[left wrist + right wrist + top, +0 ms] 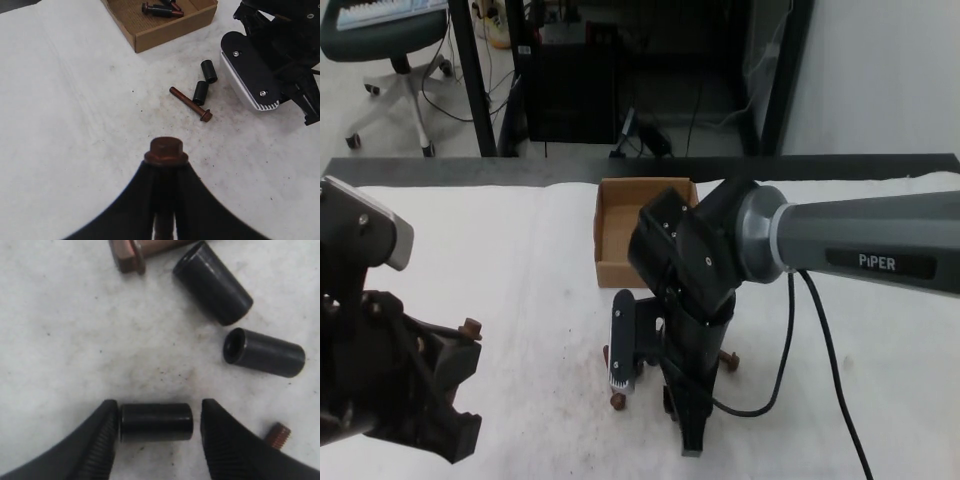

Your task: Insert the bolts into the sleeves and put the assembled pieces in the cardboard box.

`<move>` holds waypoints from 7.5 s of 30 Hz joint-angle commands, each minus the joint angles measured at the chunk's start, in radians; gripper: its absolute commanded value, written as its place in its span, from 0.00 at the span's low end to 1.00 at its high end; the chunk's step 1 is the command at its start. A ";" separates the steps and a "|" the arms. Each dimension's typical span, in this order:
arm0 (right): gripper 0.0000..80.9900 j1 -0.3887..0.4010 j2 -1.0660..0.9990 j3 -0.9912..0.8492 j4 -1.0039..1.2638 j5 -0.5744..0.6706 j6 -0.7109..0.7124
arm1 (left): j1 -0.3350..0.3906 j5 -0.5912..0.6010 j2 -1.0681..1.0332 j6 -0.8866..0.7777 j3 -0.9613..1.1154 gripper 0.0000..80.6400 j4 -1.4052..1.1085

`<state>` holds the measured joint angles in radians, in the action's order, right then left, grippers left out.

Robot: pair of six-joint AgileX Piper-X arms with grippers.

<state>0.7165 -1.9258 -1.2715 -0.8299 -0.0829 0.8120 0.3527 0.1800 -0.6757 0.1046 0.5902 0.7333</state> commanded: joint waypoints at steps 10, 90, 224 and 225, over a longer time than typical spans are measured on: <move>0.58 0.002 0.118 -0.043 -0.002 0.006 -0.081 | -0.002 -0.007 0.011 0.000 0.007 0.00 -0.005; 0.43 -0.094 -0.011 -0.050 -0.119 0.239 -1.362 | -0.002 0.024 0.011 0.007 0.111 0.00 0.063; 0.01 -0.041 0.506 0.612 1.481 0.855 -0.978 | 0.000 0.674 -0.362 -0.780 -0.145 0.00 -1.561; 0.01 -0.038 0.506 0.612 1.483 0.868 -0.978 | 0.000 0.674 -0.362 -0.769 -0.145 0.00 -1.533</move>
<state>0.6790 -1.4352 -0.6574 0.6300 0.7695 -0.1609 0.3527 0.8407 -1.0404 -0.6772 0.4449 -0.8101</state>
